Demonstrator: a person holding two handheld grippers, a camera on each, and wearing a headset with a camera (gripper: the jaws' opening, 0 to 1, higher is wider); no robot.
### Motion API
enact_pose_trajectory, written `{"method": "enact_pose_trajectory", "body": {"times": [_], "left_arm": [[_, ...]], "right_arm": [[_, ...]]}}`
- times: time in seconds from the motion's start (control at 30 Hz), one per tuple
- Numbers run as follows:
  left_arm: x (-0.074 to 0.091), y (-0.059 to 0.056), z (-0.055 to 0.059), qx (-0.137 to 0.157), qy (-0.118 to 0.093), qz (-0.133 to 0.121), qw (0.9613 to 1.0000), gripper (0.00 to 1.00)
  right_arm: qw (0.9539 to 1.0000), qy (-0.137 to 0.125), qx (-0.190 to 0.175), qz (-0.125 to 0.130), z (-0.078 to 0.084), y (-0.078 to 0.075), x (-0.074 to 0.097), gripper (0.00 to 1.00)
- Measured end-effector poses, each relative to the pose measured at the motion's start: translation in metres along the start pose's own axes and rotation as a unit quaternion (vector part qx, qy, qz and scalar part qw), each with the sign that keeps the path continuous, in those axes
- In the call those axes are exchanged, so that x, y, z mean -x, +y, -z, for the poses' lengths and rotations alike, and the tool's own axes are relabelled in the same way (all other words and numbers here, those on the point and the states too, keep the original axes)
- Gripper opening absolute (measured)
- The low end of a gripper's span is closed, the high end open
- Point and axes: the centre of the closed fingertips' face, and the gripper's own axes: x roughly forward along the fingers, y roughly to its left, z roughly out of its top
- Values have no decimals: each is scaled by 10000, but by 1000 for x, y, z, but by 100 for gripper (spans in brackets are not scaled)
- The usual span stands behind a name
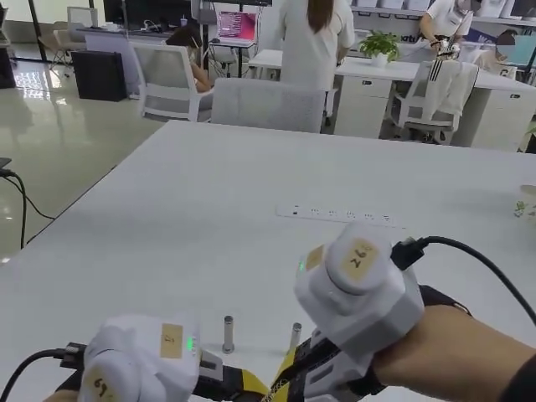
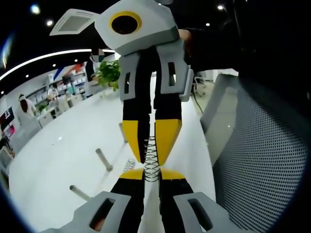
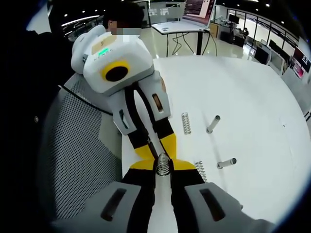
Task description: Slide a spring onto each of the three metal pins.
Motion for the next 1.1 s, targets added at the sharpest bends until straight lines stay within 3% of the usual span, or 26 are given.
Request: {"method": "enact_pose_trajectory", "body": {"times": [0.6,1.1], "left_arm": [[-1,0,0,122,-57,16,9999,3],[5,9,0,489,-203,-194,9984,17]], "right_arm": [[9998,127,135,21,-5,0,1,8],[9998,152,80,106,-2,-7,8,8]]}}
